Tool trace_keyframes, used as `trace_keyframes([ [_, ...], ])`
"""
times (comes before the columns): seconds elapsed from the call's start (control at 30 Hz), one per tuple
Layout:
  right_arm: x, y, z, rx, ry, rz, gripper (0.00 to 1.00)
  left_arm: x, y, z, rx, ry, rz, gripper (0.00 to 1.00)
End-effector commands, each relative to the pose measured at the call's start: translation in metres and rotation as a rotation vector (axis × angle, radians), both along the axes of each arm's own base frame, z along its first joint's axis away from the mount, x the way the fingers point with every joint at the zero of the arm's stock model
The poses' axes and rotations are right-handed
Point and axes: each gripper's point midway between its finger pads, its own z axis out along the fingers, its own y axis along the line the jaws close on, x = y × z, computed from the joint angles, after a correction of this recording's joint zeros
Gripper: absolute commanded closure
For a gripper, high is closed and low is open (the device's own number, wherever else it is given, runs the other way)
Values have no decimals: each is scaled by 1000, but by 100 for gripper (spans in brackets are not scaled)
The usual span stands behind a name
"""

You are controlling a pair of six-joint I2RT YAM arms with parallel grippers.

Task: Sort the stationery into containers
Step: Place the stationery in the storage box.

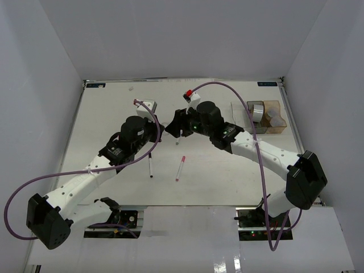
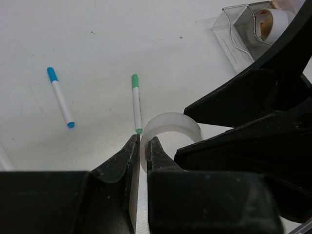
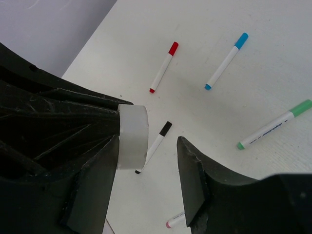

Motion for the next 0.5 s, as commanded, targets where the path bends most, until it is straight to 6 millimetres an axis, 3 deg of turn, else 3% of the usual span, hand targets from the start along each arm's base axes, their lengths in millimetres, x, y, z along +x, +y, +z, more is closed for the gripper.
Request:
trace_keyframes([
  [0.0,0,10,27,58,-37,22,44,-3,-4,15,-43,-40,-21,86],
  [0.27,0,6,26,50,-46,14,83,-4,-6,12,-47,-30,-33,81],
  [0.33,2,1,23,34,-50,-12,90,-3,-6,9,-41,-24,-30,65],
  [0.4,9,-11,20,2,-66,-77,92,-3,-6,8,-36,-19,-25,44],
  [0.47,16,-29,14,-64,-86,-146,92,-1,-3,6,-29,-15,-5,31],
])
